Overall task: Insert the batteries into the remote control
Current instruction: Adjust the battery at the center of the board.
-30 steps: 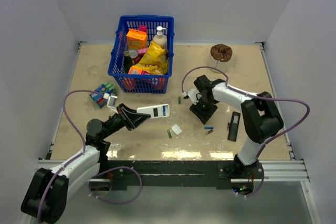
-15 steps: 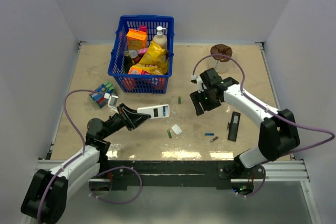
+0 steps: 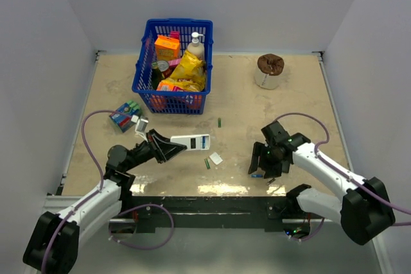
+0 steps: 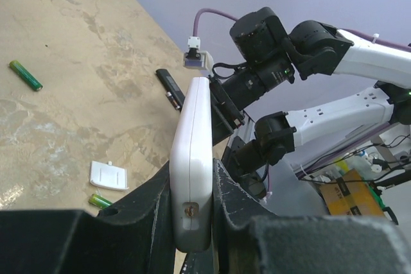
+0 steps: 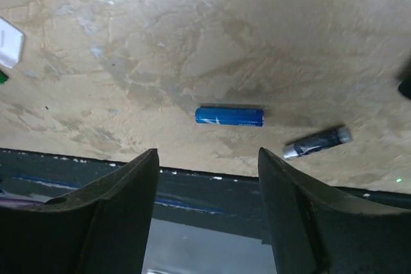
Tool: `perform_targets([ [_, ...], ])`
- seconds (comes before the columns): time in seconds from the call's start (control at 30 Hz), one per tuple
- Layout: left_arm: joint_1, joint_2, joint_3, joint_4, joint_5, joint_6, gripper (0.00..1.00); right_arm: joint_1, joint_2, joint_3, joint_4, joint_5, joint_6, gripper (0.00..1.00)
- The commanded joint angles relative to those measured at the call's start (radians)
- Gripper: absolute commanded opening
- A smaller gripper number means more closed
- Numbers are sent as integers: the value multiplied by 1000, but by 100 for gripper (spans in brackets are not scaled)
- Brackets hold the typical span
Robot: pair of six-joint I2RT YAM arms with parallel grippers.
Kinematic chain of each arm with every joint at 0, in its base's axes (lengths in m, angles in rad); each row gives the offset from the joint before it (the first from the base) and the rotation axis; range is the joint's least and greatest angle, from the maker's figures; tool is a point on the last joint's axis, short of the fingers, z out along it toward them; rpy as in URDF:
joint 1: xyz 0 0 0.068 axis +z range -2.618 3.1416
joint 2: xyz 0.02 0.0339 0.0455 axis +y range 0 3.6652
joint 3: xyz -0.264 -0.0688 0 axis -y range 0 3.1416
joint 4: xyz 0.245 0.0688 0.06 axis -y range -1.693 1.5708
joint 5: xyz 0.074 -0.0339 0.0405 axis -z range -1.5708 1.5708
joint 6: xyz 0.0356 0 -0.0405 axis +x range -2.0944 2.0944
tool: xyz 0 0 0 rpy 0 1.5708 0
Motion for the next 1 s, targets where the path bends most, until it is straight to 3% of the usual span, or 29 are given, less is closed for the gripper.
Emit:
perform_targets([
  [0.0, -11, -8, 40, 19, 18, 5, 0, 10, -28, -74, 36, -78, 183, 67],
  [0.33, -9, -45, 78, -147, -65, 82, 0, 15, 66, -218, 205, -145, 255, 68],
  [0.53, -9, -15, 116, -188, -65, 113, 0, 13, 119, -177, 274, -150, 263, 64],
  [0.73, -9, -3, 147, -213, -56, 136, 0, 13, 152, -123, 242, -54, 323, 54],
  [0.97, -9, -11, 153, -234, -50, 154, 0, 15, 146, -79, 271, 61, 377, 54],
])
